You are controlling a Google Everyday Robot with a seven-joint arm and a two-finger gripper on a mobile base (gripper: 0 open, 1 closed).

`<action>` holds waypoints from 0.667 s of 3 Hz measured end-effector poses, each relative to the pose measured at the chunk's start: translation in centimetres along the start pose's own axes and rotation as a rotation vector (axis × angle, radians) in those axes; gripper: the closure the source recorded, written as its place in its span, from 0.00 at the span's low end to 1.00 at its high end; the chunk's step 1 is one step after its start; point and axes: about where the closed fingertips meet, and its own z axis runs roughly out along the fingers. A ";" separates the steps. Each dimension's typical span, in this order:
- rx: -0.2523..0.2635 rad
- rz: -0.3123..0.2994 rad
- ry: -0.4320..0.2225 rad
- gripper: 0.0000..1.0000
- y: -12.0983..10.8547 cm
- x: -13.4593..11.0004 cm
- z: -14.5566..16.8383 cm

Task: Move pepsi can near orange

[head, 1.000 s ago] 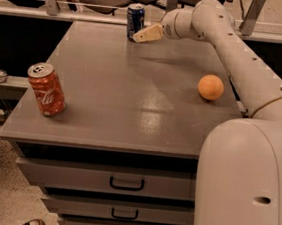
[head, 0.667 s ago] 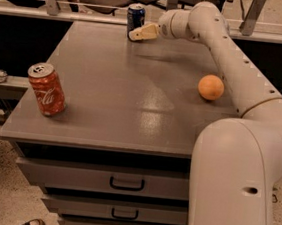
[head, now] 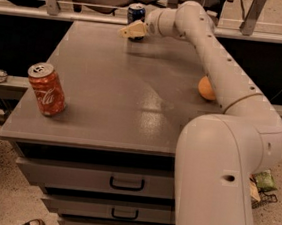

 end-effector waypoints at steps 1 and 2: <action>0.012 0.026 0.011 0.00 0.0 0.8 1.9; 0.019 0.039 -0.005 0.16 0.2 0.6 3.6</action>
Offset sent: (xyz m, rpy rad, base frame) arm 0.0407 0.0327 -0.0139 0.0568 -0.0006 -0.0467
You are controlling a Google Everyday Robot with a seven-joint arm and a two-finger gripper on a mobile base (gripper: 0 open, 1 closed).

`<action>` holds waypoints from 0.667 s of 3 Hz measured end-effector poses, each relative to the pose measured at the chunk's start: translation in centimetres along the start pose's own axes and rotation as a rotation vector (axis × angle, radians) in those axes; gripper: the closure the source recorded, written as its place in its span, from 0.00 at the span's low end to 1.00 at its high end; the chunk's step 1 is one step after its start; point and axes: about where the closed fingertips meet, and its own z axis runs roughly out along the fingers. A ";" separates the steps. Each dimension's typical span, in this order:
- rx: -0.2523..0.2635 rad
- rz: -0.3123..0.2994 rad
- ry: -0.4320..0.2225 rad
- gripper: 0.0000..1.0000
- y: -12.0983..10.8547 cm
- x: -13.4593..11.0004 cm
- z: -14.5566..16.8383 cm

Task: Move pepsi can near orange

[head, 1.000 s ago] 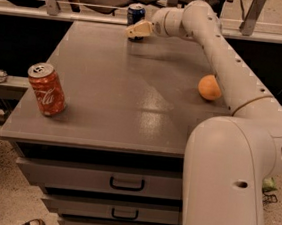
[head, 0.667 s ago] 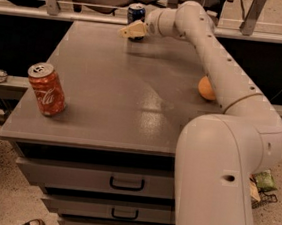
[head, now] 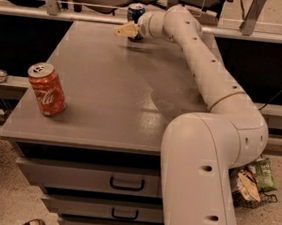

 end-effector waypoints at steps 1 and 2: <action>0.025 -0.015 -0.012 0.41 -0.5 -0.4 0.5; 0.048 -0.040 -0.023 0.72 -1.7 -0.7 -1.0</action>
Offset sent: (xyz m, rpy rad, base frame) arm 0.0040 -0.0341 0.0187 -0.0347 -0.0883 -0.0556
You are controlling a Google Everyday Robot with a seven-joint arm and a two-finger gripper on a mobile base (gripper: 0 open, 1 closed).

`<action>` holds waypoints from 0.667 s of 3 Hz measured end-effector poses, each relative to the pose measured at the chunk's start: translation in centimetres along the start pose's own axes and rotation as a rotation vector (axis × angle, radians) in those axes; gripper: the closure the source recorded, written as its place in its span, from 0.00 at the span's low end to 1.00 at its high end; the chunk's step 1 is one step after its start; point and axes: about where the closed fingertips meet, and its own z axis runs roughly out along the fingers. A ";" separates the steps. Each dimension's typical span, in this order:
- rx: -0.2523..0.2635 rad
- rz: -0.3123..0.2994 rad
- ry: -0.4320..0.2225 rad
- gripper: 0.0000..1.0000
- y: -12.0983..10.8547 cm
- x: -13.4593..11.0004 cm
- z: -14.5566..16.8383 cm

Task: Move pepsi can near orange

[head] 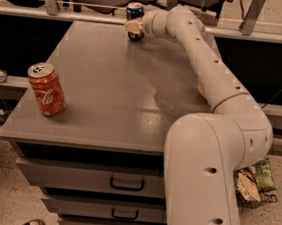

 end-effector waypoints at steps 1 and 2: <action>-0.021 -0.029 -0.019 0.95 -0.6 -0.4 -2.6; -0.066 -0.061 -0.026 1.00 -1.6 -0.3 -7.6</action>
Offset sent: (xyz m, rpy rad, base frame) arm -0.0961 -0.1323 0.0417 -0.0577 -0.0445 0.1458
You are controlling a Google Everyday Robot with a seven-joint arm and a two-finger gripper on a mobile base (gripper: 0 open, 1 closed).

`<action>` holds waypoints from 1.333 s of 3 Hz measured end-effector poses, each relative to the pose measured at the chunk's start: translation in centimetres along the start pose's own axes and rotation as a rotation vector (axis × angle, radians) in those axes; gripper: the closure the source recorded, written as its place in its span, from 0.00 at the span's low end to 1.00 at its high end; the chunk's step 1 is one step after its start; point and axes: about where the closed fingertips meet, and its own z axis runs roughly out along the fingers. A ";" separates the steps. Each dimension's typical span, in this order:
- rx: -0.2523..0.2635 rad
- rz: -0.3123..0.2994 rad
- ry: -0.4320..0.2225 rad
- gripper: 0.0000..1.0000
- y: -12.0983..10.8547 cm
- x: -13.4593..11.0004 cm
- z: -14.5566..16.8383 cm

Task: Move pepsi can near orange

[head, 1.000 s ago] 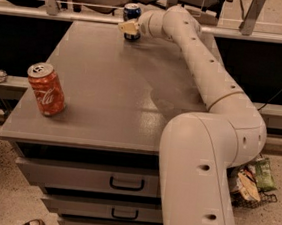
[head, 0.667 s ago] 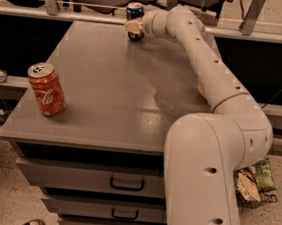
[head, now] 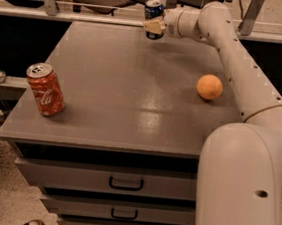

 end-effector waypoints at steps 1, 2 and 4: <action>-0.031 -0.018 -0.004 1.00 -1.2 0.9 -6.1; -0.065 -0.007 0.005 1.00 -1.7 2.2 -10.9; -0.200 0.034 0.068 1.00 -0.3 5.0 -15.9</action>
Offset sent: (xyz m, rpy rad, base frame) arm -0.1075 -0.1533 0.0155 -0.0074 0.0471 0.0844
